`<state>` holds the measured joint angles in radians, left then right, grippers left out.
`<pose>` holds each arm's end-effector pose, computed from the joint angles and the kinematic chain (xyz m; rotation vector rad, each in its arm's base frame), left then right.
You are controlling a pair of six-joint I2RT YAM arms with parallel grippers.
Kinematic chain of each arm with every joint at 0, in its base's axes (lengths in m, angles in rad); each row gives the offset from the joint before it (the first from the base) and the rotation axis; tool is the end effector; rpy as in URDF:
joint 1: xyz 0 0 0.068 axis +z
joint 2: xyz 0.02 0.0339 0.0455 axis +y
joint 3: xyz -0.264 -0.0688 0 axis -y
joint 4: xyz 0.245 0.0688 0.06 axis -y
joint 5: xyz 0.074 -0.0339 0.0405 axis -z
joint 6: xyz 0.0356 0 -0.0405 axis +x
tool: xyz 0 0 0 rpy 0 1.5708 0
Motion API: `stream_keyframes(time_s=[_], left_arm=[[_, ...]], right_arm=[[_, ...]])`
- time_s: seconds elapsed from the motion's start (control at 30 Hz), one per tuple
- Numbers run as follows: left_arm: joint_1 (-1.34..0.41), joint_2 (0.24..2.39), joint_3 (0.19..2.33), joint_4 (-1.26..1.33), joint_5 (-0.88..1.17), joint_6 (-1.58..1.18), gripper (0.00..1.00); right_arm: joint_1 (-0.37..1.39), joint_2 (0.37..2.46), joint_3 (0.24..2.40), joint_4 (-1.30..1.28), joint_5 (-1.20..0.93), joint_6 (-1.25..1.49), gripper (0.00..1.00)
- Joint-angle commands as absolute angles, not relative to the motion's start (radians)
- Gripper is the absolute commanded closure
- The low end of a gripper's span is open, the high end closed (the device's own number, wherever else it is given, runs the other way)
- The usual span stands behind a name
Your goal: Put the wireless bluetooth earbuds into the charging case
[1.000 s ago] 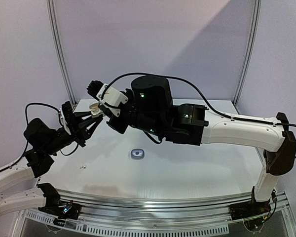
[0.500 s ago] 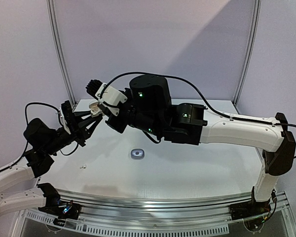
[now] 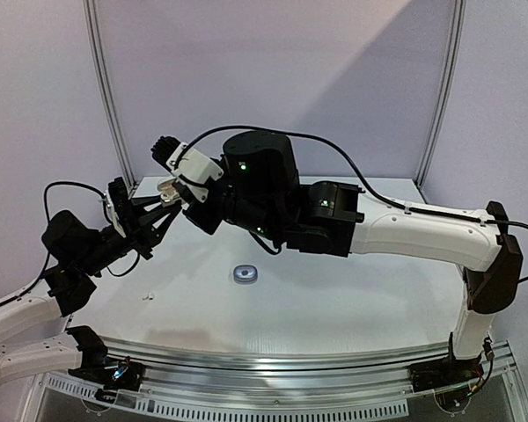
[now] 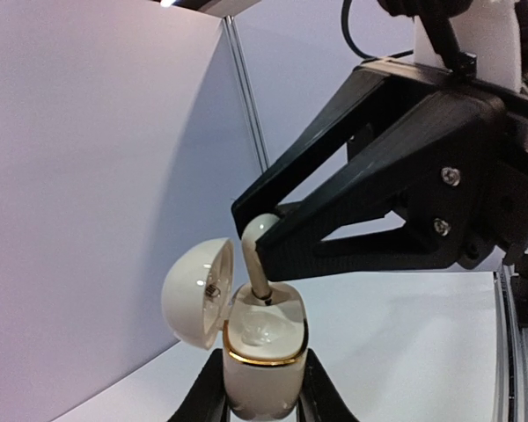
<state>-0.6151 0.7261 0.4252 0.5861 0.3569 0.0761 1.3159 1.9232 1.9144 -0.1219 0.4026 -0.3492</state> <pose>0.1377 -0.1125 0.3037 0.7341 1.1158 -0.6874 0.1301 0.4440 0.4052 -1.0395 1.3521 0.3810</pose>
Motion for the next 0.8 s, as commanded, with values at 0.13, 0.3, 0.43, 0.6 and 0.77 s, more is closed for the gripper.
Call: stream_keyframes(time_s=[0.13,0.3,0.43,0.6,0.77], left_arm=[[-0.629,0.697,0.407,0.667,0.383,0.115,1.00],[-0.629,0.696,0.396,0.676,0.380,0.132,1.00],[-0.629,0.695,0.397,0.668,0.379,0.125,1.00],[-0.629,0.693,0.400,0.659,0.377,0.117,1.00],[-0.629,0.695,0.402,0.653,0.380,0.117,1.00]], right_arm=[[1.291,1.879,1.861,-0.120,0.469,-0.253,0.92],[1.291,1.829,1.809,-0.072,0.432,-0.249,0.92],[1.291,1.809,1.798,-0.041,0.419,-0.241,0.93],[1.292,1.807,1.799,-0.043,0.412,-0.250,0.93],[1.293,1.799,1.800,-0.035,0.365,-0.262,0.93]])
